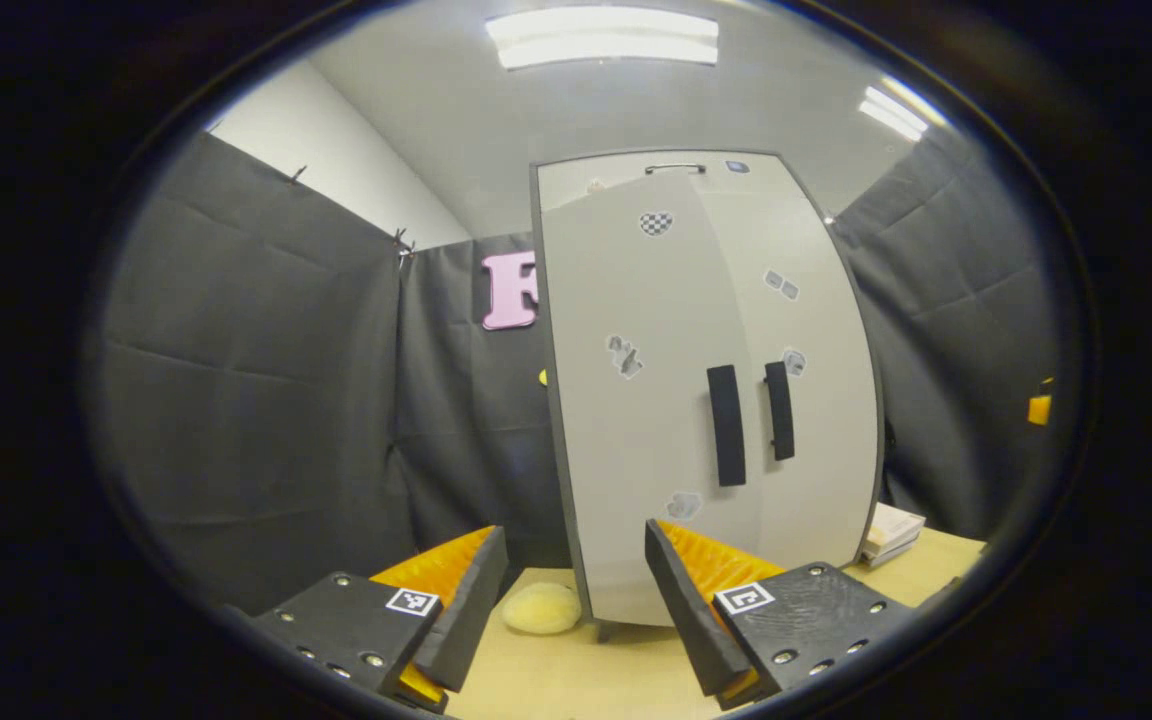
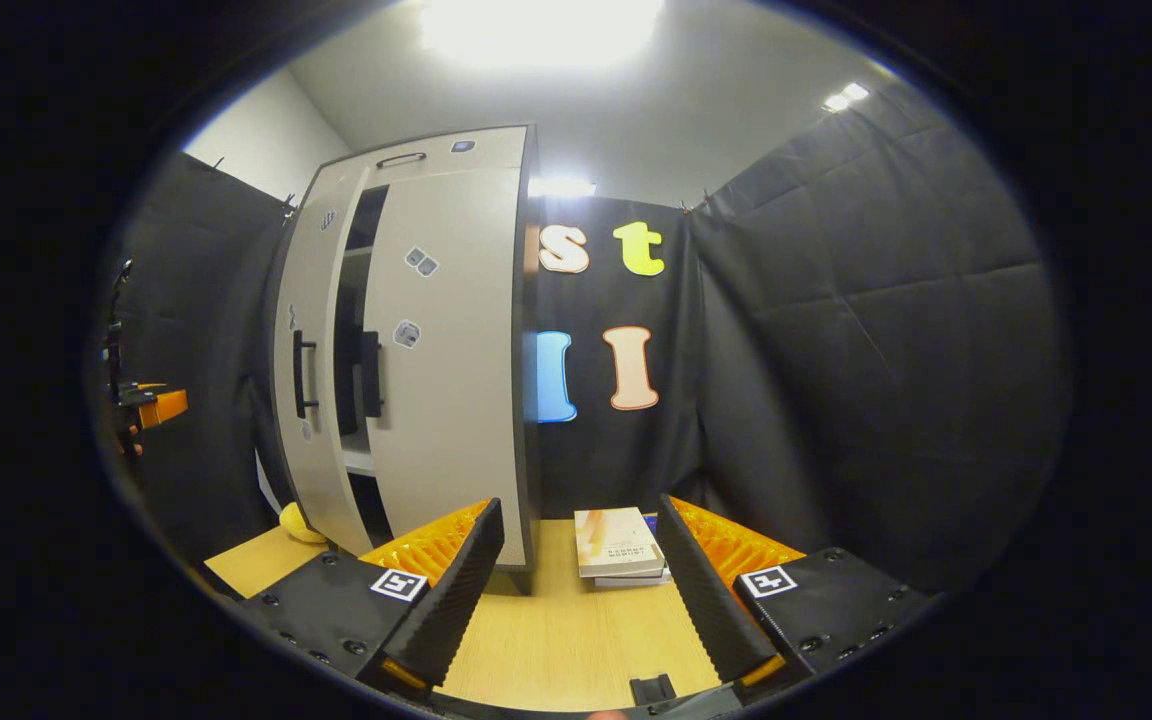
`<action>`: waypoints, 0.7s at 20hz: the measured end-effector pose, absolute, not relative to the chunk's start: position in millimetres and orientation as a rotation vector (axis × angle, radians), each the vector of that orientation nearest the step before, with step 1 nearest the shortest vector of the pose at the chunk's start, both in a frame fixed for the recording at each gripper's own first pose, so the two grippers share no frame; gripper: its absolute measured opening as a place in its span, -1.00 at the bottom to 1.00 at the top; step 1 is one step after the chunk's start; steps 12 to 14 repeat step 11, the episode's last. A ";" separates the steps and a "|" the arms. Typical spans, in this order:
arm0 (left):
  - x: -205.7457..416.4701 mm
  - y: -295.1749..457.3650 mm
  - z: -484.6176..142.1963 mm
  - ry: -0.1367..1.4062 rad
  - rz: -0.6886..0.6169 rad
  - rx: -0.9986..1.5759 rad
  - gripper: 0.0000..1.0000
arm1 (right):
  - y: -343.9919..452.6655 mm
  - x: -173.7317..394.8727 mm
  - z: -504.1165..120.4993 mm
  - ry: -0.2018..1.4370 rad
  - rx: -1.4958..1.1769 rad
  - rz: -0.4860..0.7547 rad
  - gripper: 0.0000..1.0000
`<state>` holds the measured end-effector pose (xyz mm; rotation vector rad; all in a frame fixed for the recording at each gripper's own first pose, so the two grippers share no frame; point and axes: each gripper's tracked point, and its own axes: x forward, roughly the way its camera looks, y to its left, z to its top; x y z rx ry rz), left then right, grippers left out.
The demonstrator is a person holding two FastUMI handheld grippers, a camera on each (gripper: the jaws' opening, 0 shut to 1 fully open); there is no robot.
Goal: Grasp the bottle in the cabinet with the left hand and place it on the coaster, then close the right door with the right hand and the left door with the left hand.
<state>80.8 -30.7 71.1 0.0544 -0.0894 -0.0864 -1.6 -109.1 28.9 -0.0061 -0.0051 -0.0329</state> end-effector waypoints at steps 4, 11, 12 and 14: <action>57.1 -5.7 70.6 -0.093 -0.083 0.059 0.70 | -90.8 -19.1 41.0 -0.020 -0.011 -0.028 0.95; 23.8 35.2 65.0 -0.084 -0.059 0.066 0.67 | -61.8 -39.1 50.4 -0.046 0.008 -0.012 0.84; 23.8 35.2 65.0 -0.084 -0.059 0.066 0.67 | -61.8 -39.1 50.4 -0.046 0.008 -0.012 0.84; 23.8 35.2 65.0 -0.084 -0.059 0.066 0.67 | -61.8 -39.1 50.4 -0.046 0.008 -0.012 0.84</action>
